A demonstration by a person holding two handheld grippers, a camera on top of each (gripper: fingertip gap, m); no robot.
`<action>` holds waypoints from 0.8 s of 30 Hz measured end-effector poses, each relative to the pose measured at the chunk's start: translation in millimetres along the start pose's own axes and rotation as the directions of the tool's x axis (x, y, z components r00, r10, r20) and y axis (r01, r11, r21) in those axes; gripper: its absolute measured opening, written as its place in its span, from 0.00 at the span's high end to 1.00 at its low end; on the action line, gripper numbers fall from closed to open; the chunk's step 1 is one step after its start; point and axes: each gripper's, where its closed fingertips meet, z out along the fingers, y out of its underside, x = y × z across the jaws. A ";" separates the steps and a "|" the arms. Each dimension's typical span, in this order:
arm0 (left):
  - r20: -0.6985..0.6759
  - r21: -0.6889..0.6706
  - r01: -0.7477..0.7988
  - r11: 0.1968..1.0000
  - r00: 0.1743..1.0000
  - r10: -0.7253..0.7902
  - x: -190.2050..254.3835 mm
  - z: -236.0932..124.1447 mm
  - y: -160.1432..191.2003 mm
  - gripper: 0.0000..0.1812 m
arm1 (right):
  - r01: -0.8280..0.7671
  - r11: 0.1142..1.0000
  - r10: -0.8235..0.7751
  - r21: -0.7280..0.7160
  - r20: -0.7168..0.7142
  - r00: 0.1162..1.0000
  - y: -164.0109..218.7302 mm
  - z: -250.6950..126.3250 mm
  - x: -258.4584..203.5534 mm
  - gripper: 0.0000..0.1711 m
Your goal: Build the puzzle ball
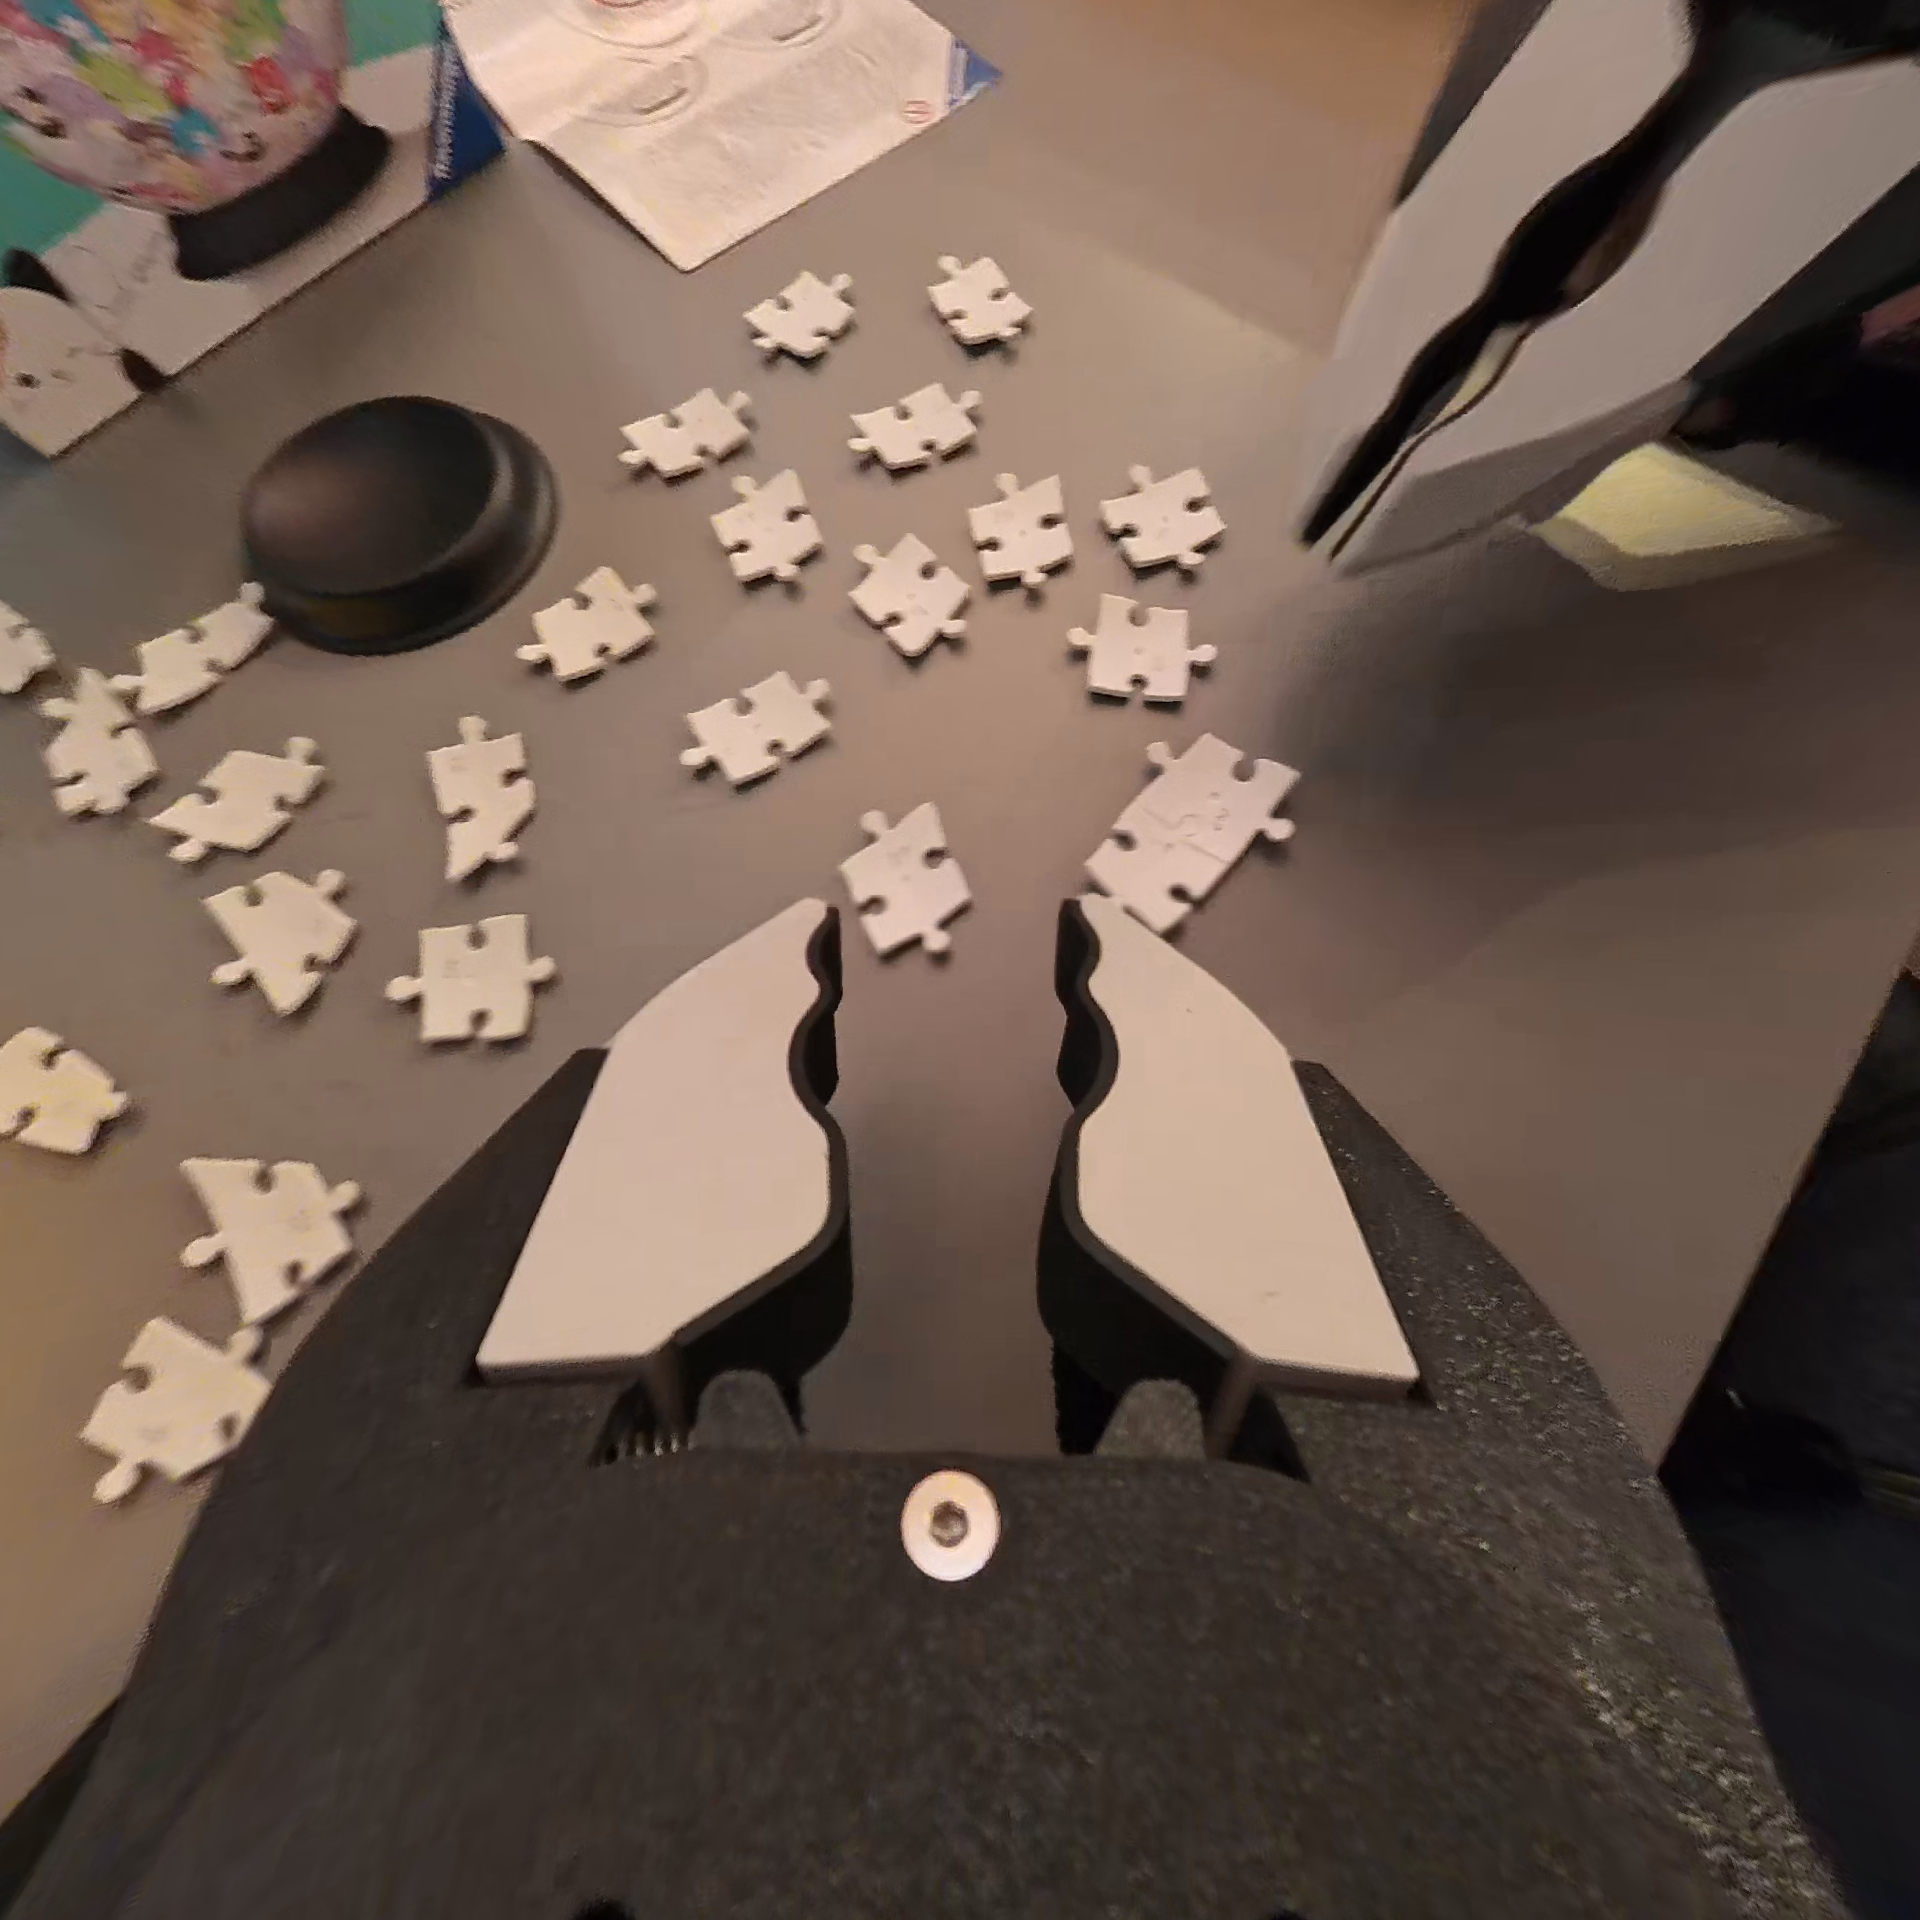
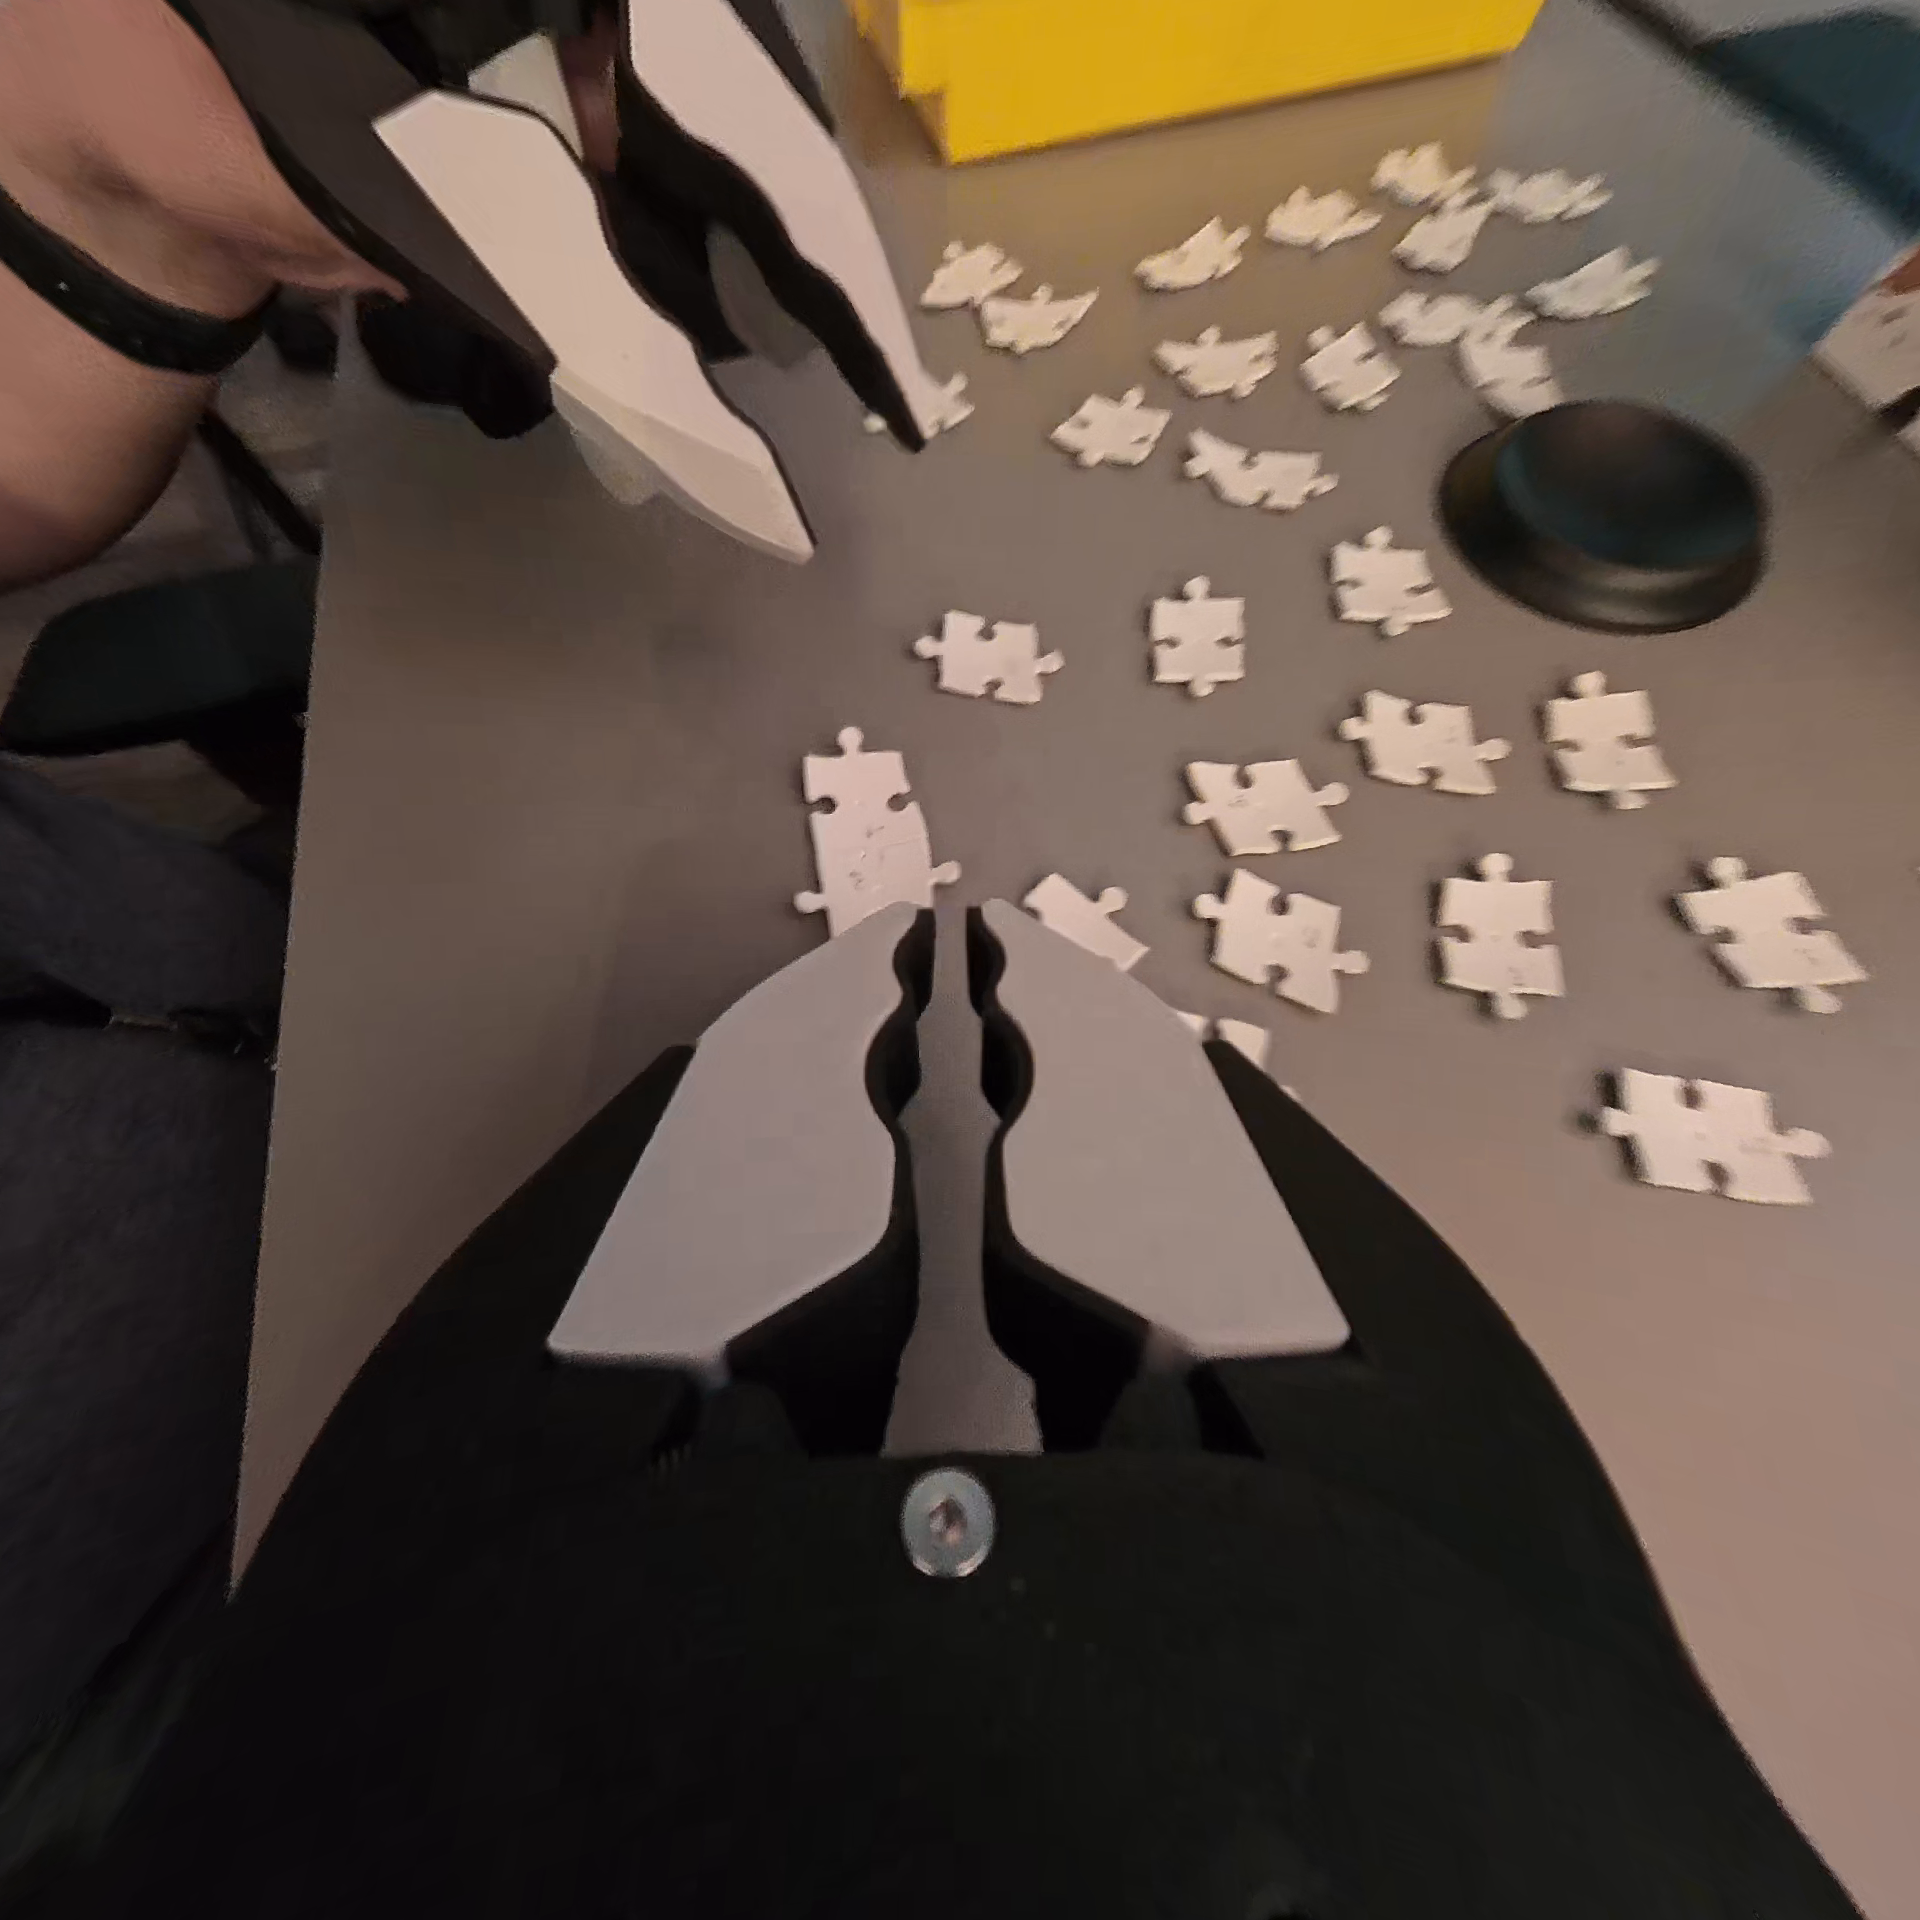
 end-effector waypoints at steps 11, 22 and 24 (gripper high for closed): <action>0.114 -0.041 0.028 0.999 0.993 -0.023 -62.9 -8.9 15.5 0.79 | -0.034 0.975 0.101 0.218 -0.303 0.948 -9.0 -79.5 85.8 0.86; 0.125 -0.187 -0.078 0.979 0.987 0.103 -102.4 11.1 39.1 0.80 | -0.091 0.946 0.160 0.311 -0.205 0.966 -5.8 -76.7 77.4 0.85; 0.125 -0.215 -0.080 0.973 0.986 0.109 -109.3 15.2 42.5 0.80 | -0.083 0.952 0.148 0.294 -0.207 0.967 -4.0 -73.6 75.9 0.85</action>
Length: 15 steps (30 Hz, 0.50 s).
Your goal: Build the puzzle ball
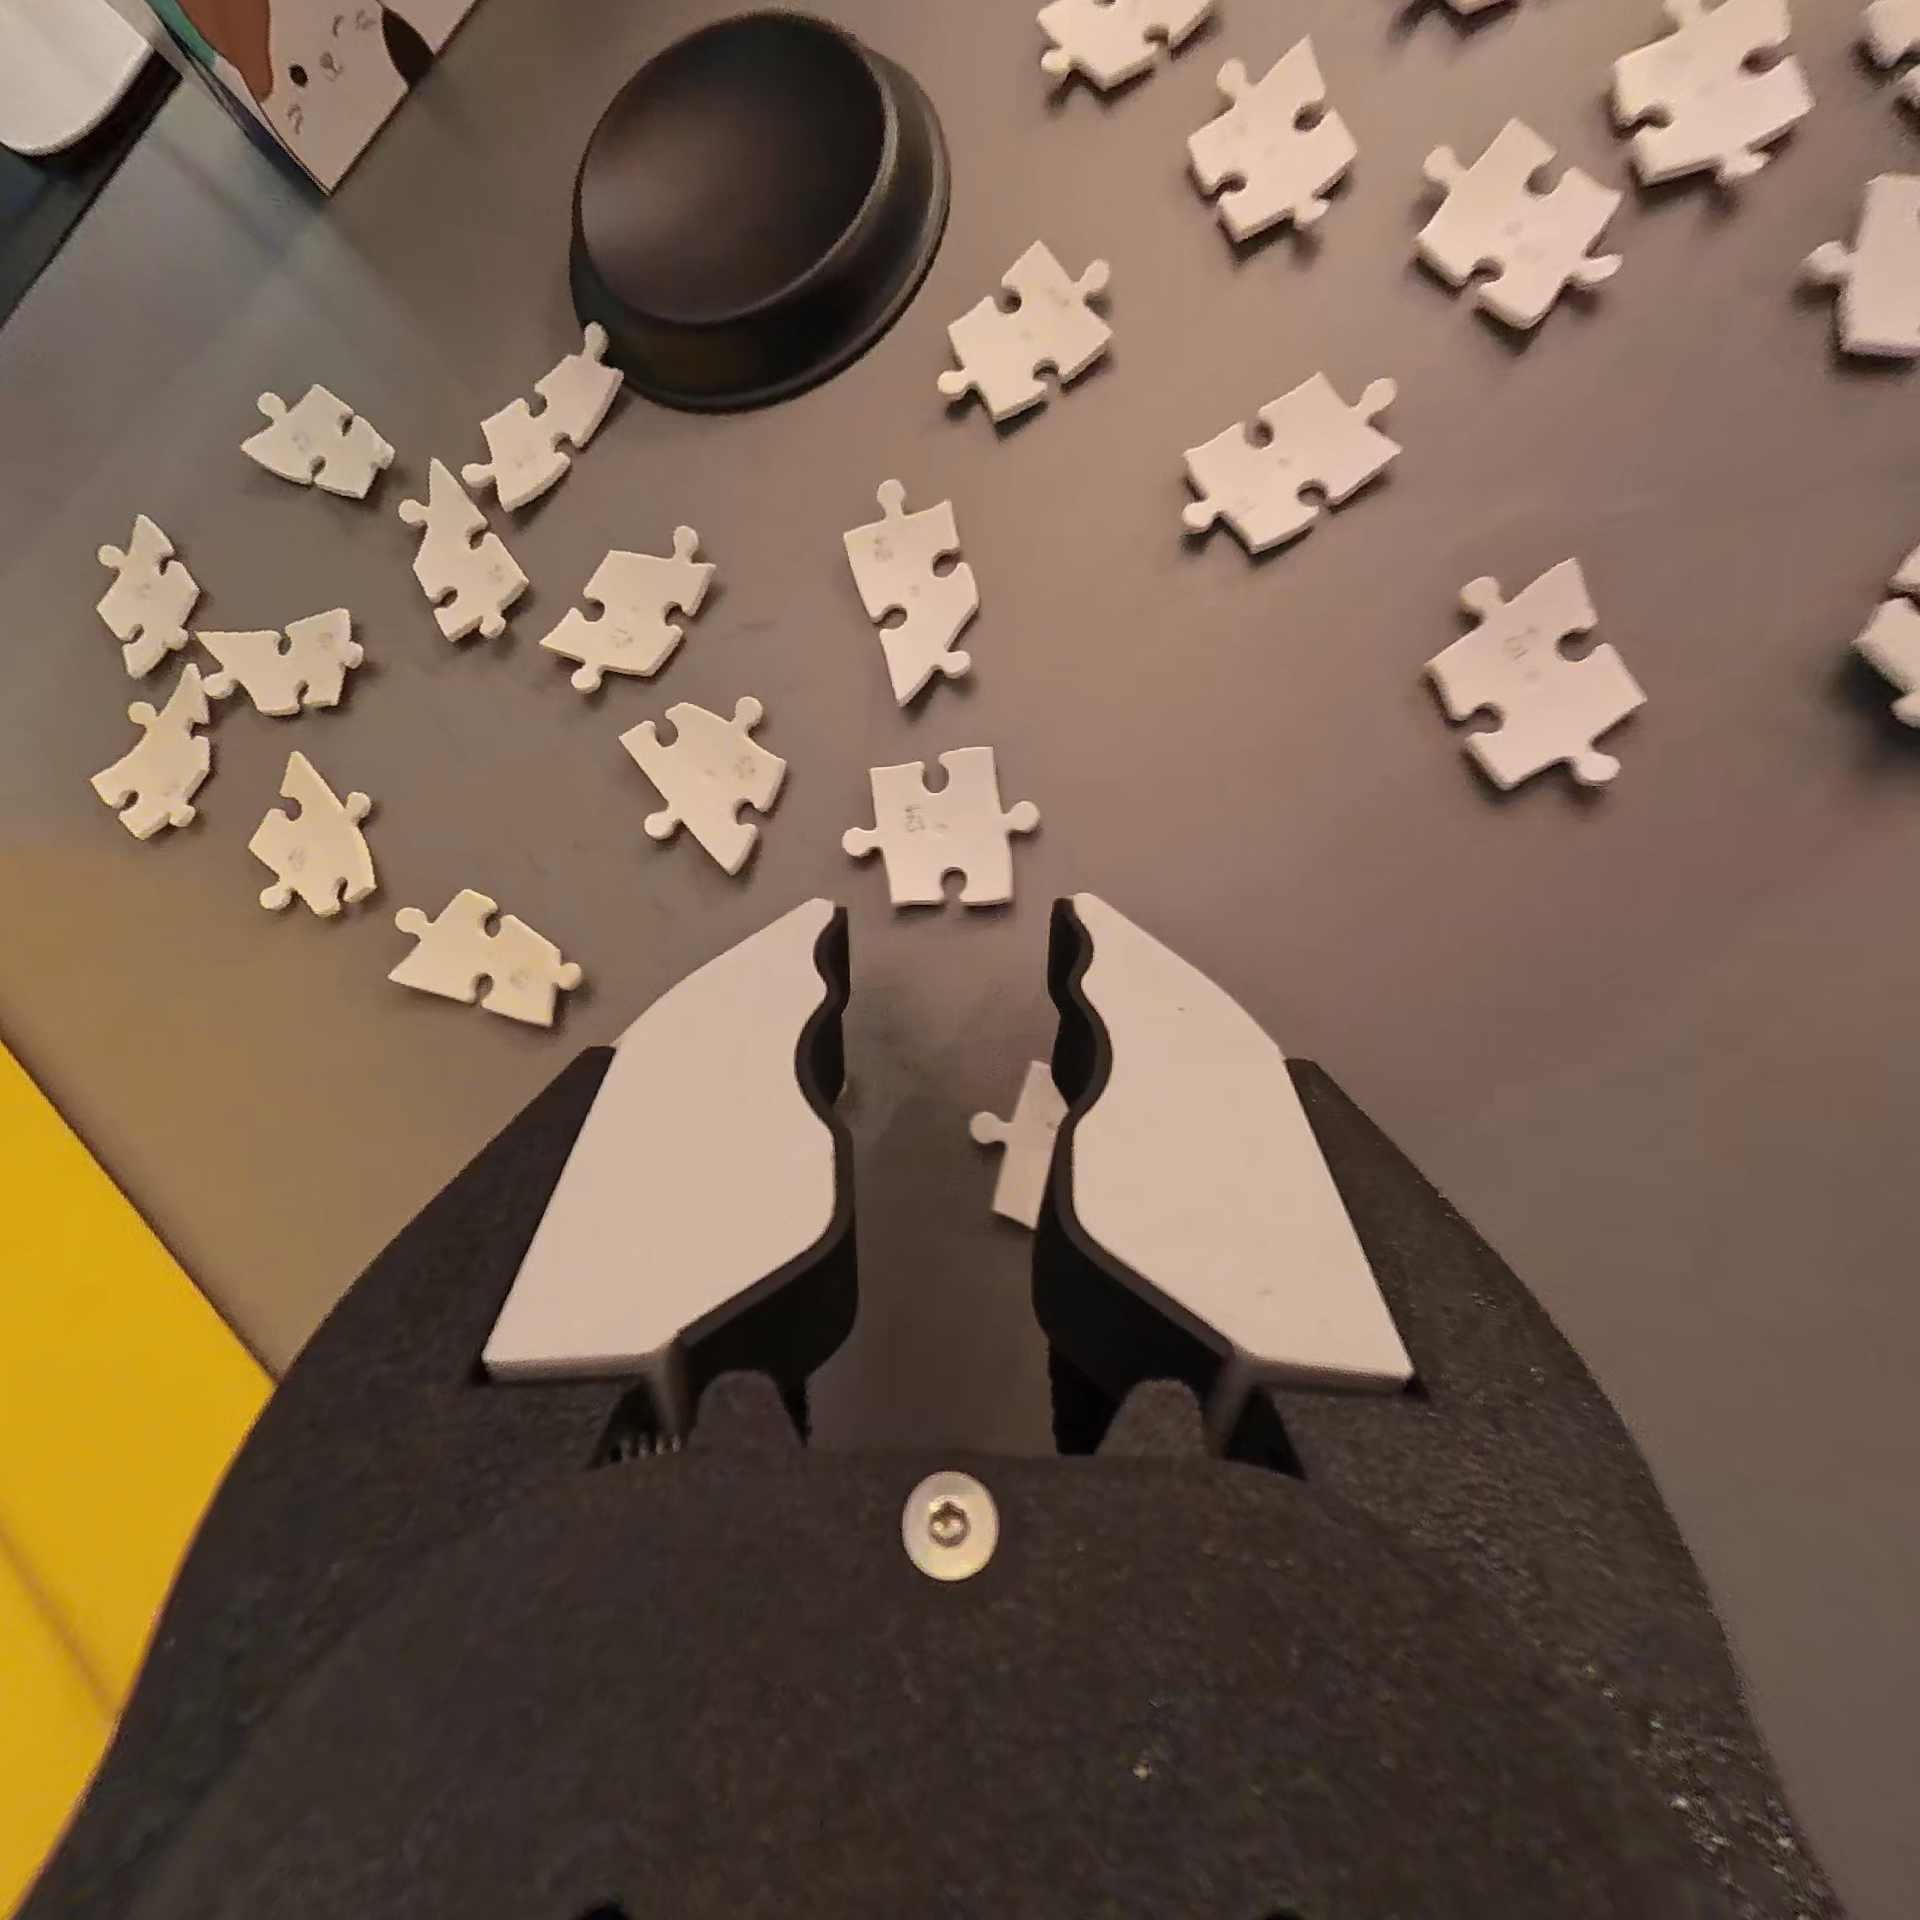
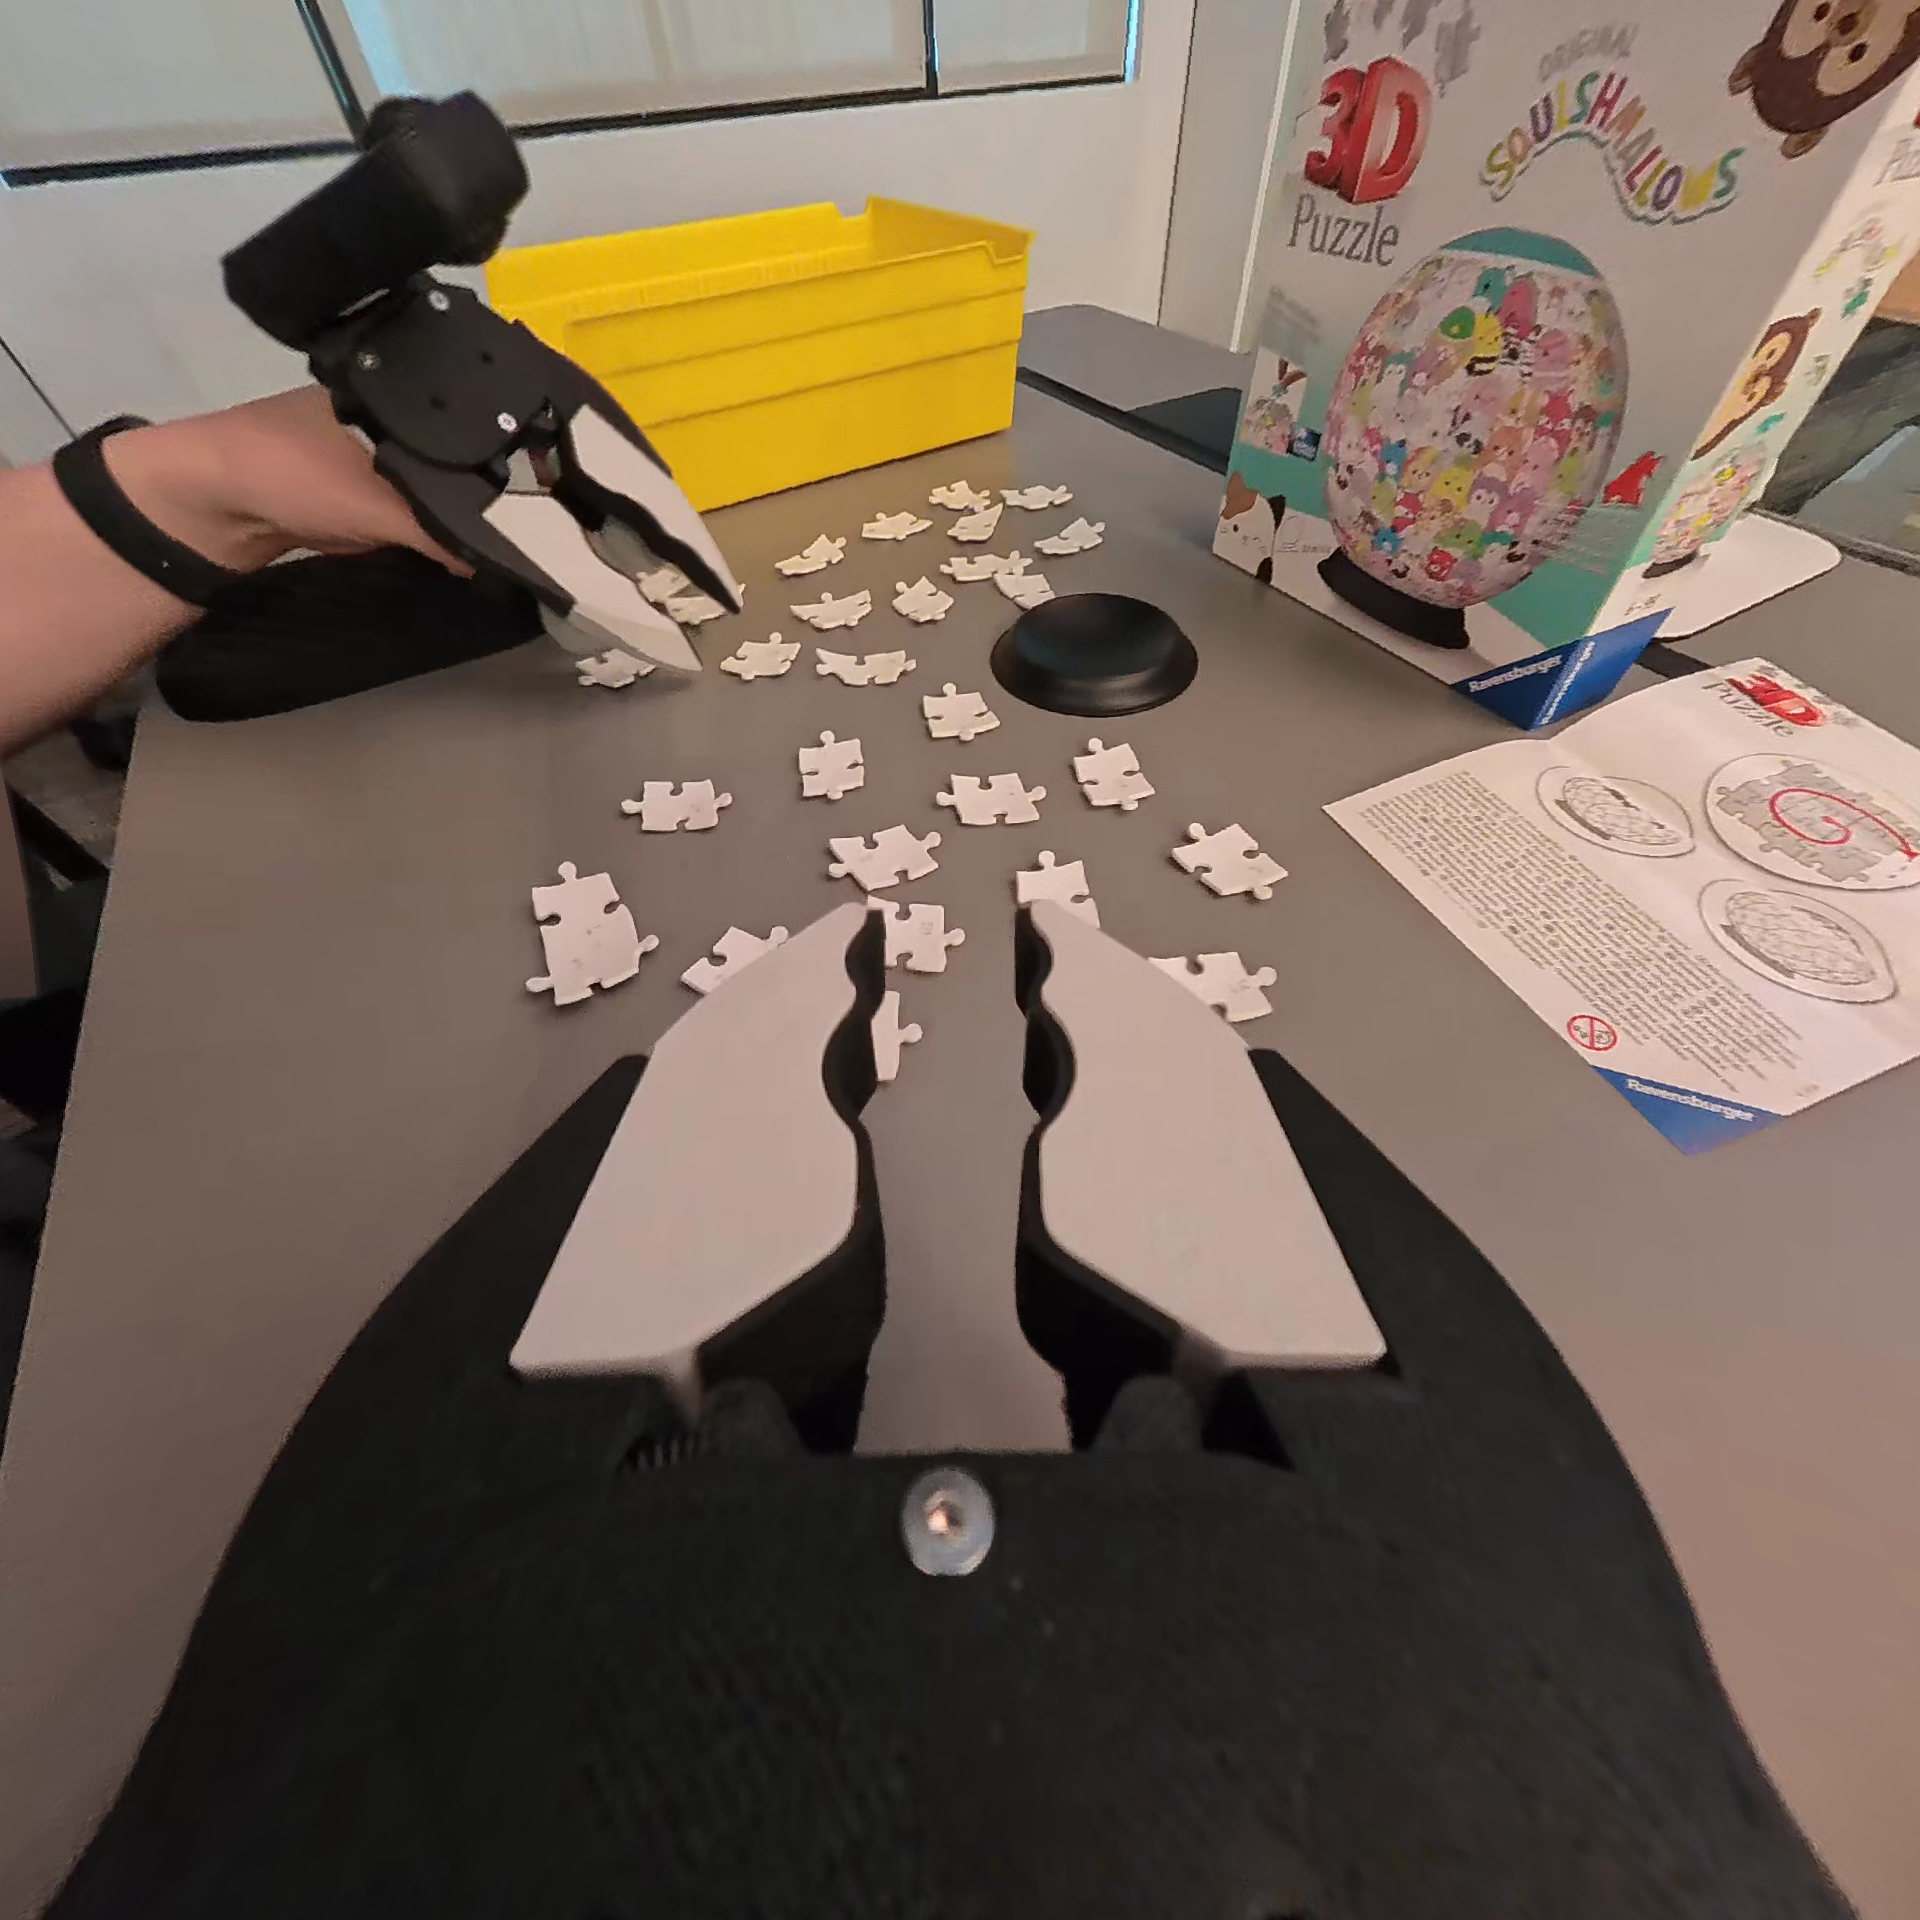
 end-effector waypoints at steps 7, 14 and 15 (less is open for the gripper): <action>-0.039 -0.025 0.000 1.000 0.999 -0.001 -3.6 3.9 -5.5 0.79 | 0.000 1.000 0.000 -0.021 0.010 1.000 4.4 2.1 -1.3 0.85; -0.052 -0.033 0.059 0.998 0.997 -0.061 -9.1 16.7 -32.2 0.80 | 0.002 1.000 -0.001 -0.023 0.010 1.000 5.3 2.2 -1.3 0.85; -0.052 -0.040 0.058 0.998 0.997 -0.060 -8.7 20.0 -34.5 0.79 | 0.003 1.000 -0.003 -0.023 0.009 1.000 5.3 1.9 -1.1 0.85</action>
